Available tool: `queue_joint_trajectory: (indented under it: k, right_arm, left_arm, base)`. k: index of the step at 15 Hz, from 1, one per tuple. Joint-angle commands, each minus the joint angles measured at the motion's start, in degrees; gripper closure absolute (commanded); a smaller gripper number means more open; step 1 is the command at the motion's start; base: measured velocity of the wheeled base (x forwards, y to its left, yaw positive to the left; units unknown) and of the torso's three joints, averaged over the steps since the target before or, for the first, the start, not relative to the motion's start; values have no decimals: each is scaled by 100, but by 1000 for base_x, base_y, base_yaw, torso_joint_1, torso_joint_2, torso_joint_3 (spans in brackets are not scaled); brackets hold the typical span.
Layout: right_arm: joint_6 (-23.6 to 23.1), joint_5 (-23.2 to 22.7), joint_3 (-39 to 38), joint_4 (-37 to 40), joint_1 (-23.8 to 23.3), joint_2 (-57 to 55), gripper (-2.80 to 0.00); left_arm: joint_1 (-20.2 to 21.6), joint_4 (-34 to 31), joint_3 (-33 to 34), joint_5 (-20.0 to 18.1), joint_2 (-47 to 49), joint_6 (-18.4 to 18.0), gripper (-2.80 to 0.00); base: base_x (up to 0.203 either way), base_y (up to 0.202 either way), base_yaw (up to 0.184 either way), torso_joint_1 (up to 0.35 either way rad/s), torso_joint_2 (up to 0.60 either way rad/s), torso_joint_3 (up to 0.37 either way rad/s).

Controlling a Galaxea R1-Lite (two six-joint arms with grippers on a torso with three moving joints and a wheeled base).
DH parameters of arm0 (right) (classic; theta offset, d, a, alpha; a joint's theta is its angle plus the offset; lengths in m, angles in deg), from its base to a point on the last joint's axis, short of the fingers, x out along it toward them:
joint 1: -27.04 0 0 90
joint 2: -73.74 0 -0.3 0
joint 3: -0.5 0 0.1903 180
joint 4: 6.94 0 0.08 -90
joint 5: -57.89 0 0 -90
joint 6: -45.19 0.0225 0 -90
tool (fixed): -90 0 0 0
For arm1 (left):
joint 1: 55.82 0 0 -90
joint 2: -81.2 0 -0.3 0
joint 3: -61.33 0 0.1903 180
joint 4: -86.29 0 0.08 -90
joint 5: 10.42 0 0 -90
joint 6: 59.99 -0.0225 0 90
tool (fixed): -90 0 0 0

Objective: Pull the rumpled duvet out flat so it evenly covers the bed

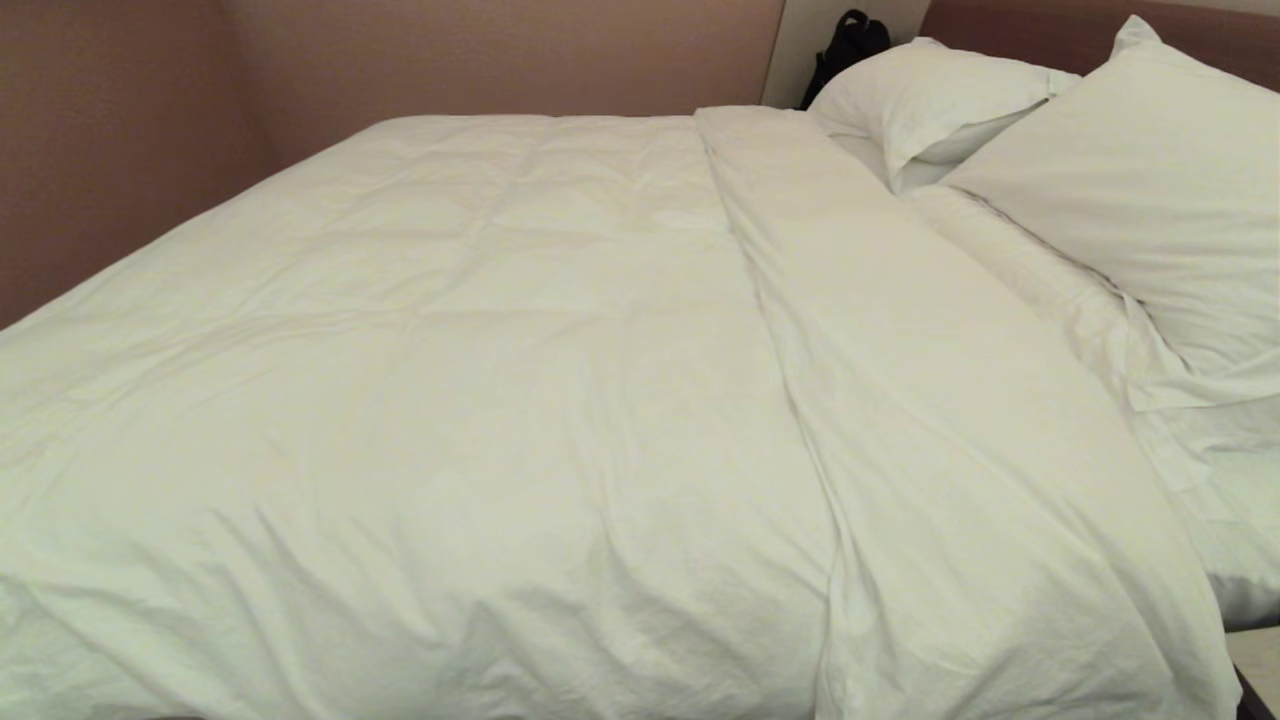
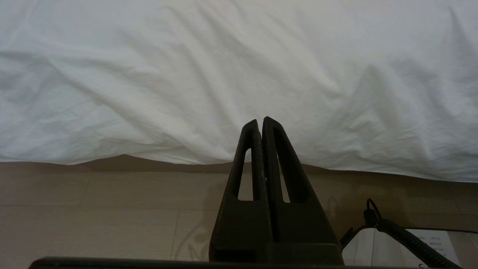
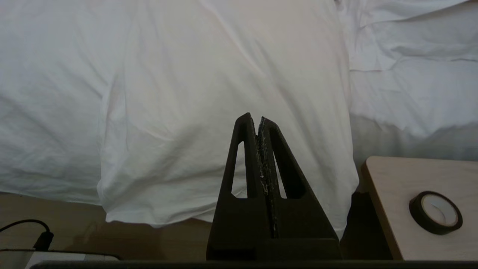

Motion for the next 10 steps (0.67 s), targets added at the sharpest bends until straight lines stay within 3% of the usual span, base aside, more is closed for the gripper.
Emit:
queue_joint_trajectory:
  k: [1,10]
  right_arm:
    - [20,-11,-170,-155,2,2,0]
    - [322,-55,-368,-111,2,2,0]
  left_arm:
    - [2,-5,0,1,0,4,0]
    - [2,-5,0,1,0,4,0]
  base:
    - [0,0,0,0,0,0]
    - [0,0,0,0,0,0]
